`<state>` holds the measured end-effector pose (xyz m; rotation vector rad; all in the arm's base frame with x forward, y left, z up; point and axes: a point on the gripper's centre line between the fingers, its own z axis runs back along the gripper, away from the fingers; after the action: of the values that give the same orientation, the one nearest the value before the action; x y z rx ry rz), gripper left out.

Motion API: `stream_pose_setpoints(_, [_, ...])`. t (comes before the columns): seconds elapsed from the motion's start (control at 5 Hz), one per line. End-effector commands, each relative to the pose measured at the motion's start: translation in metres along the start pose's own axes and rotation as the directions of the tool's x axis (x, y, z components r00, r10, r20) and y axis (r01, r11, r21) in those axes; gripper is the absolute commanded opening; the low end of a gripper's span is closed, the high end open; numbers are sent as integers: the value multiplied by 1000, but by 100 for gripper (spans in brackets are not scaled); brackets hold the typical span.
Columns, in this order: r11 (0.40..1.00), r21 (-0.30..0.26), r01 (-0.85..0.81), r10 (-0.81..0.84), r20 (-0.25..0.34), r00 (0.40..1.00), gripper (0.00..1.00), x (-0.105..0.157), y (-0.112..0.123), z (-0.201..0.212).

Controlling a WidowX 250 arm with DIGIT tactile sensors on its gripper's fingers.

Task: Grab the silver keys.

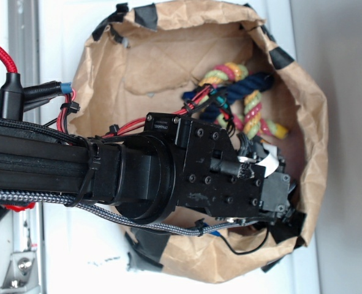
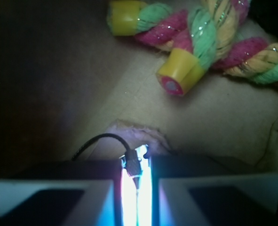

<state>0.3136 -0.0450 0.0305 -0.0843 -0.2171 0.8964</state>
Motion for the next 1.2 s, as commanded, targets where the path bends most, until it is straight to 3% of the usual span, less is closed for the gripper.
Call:
stream_pose_setpoints(0.0, [987,-157,21,-59,-239,969,0,47,48,118])
stream_pose_setpoints(0.2, [963,-267,47,-101,-191,976,0,54,78,168])
stream_pose_setpoints(0.4, [957,-234,172,-202,-110,973,0,41,86,184])
stream_pose_setpoints(0.6, [961,-162,225,-235,-42,971,0,28,71,171])
stream_pose_setpoints(0.8, [961,-121,247,-249,0,968,0,26,63,165])
stream_pose_setpoints(1.0, [982,-97,161,-162,-3,987,0,34,60,164])
